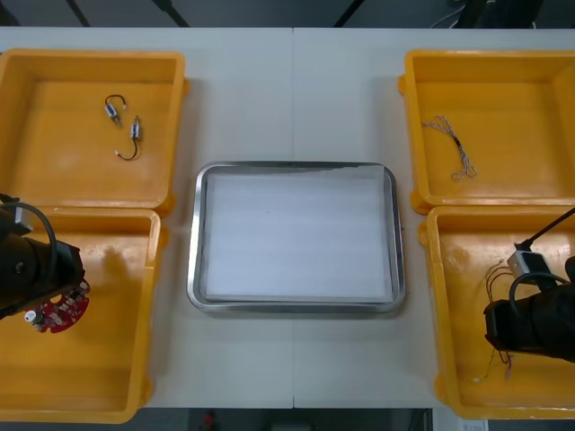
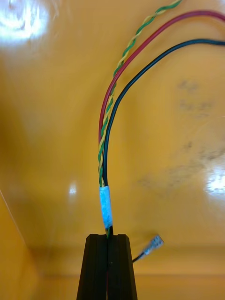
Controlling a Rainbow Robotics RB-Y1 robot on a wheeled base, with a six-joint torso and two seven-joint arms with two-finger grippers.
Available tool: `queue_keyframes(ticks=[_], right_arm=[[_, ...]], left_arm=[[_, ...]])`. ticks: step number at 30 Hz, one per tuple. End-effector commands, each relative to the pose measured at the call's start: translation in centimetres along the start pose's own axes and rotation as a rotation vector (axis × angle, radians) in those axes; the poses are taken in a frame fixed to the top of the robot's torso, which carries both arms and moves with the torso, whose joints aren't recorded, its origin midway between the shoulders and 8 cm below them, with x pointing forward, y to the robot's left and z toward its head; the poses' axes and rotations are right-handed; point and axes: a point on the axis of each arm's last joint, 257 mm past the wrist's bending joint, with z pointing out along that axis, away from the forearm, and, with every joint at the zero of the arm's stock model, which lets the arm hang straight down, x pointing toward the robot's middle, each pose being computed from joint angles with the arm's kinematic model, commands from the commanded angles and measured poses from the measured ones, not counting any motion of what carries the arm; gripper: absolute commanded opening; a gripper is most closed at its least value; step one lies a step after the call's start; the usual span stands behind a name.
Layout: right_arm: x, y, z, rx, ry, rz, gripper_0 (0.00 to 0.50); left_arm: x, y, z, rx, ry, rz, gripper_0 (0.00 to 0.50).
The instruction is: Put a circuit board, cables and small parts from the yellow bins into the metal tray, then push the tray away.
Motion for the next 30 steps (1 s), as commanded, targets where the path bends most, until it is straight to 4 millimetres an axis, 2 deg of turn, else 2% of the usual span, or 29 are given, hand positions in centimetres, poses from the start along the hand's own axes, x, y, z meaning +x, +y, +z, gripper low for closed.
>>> queue_keyframes(ticks=[1, 10, 16, 22, 30], right_arm=[[-2.4, -0.2, -2.4, -0.02, -0.033, 0.02, 0.0], [-4.2, -1.0, -6.0, -0.036, -0.042, 0.025, 0.0], [-4.6, -1.4, -8.3, -0.024, -0.059, 0.002, 0.0], [-4.5, -1.5, -10.1, -0.002, -0.068, -0.028, 0.0], [-5.1, -0.5, -12.5, 0.02, -0.09, -0.102, 0.0]], left_arm=[[-3.3, -1.2, -4.1, 0.005, -0.058, 0.095, 0.0], [-6.2, -2.5, -8.5, -0.011, -0.112, 0.149, 0.0], [-7.5, -3.3, -10.4, -0.006, -0.097, 0.134, 0.0], [-7.4, -4.1, -10.8, -0.005, -0.081, 0.122, 0.0], [-7.2, -6.6, -11.0, 0.053, -0.063, 0.081, 0.0]])
